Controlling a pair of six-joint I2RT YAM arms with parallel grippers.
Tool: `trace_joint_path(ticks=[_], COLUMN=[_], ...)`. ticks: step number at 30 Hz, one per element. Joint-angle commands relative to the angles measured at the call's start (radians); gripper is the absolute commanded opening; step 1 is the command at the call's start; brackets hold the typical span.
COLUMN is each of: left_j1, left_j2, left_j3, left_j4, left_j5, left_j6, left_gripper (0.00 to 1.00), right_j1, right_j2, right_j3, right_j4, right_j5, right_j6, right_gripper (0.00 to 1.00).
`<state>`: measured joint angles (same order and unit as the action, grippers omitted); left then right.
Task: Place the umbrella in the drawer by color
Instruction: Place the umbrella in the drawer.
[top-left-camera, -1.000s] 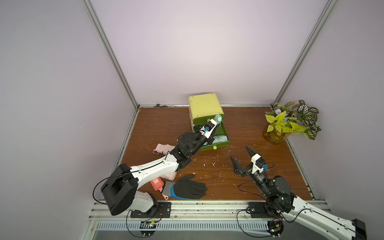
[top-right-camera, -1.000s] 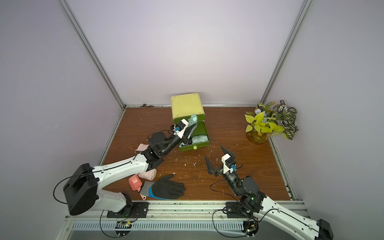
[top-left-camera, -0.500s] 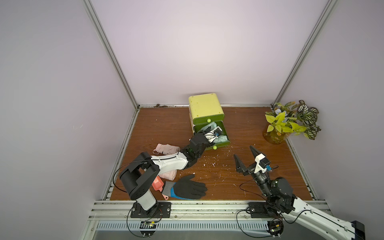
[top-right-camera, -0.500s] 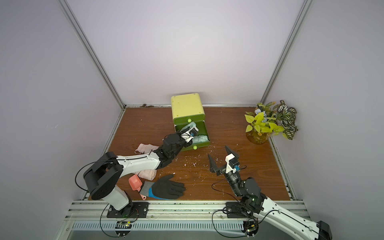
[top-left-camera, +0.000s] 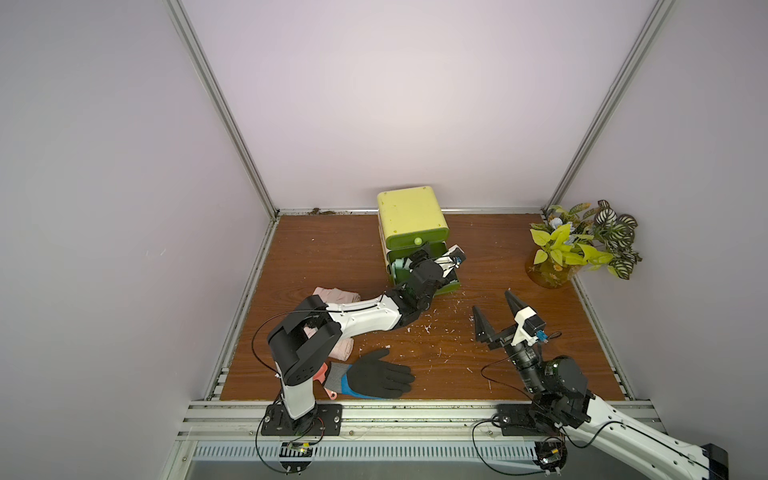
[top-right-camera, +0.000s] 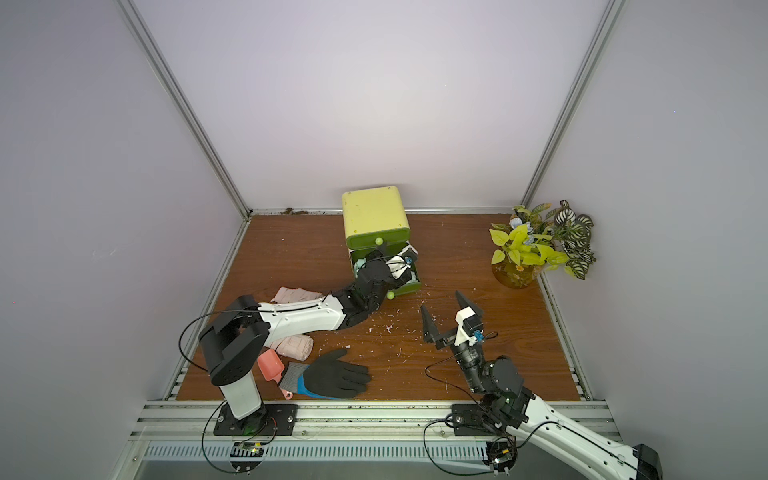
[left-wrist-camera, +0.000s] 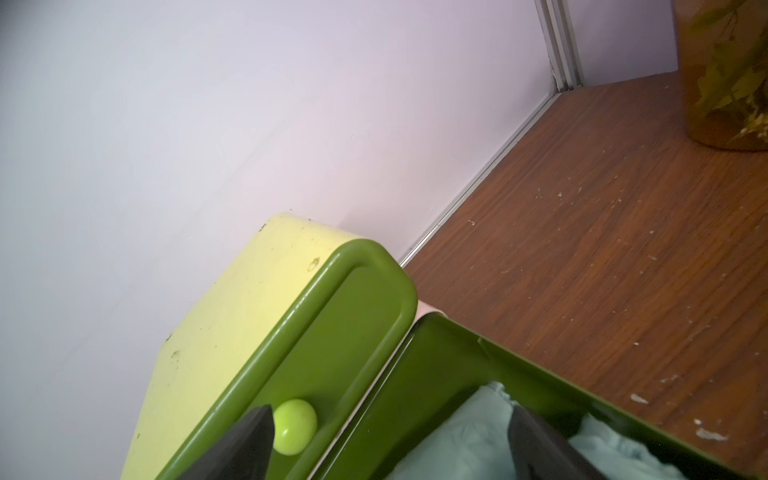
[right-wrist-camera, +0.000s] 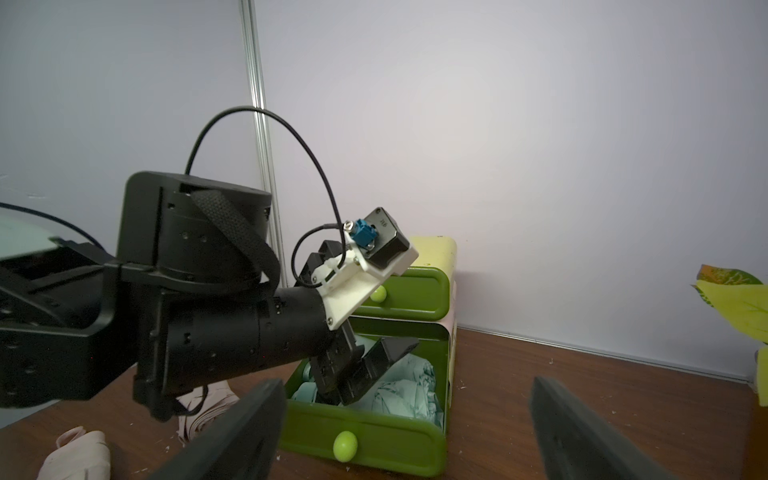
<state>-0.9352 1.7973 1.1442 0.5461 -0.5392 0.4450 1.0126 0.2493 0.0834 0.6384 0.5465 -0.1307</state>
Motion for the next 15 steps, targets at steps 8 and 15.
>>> trace_joint_path(ticks=[8, 15], left_j1=[0.037, 0.235], left_j2=[-0.129, -0.229], left_j3=[0.17, 0.251], left_j4=[-0.313, -0.413], left_j5=[0.247, 0.474], left_j6=[-0.37, -0.592], left_gripper=[0.99, 0.99], right_j1=[-0.004, -0.005], right_j2=[0.029, 0.255], right_j3=[-0.007, 0.045], right_j4=[0.046, 0.064], right_j5=[0.011, -0.068], right_j6=[0.011, 0.064], right_gripper=[0.95, 0.87])
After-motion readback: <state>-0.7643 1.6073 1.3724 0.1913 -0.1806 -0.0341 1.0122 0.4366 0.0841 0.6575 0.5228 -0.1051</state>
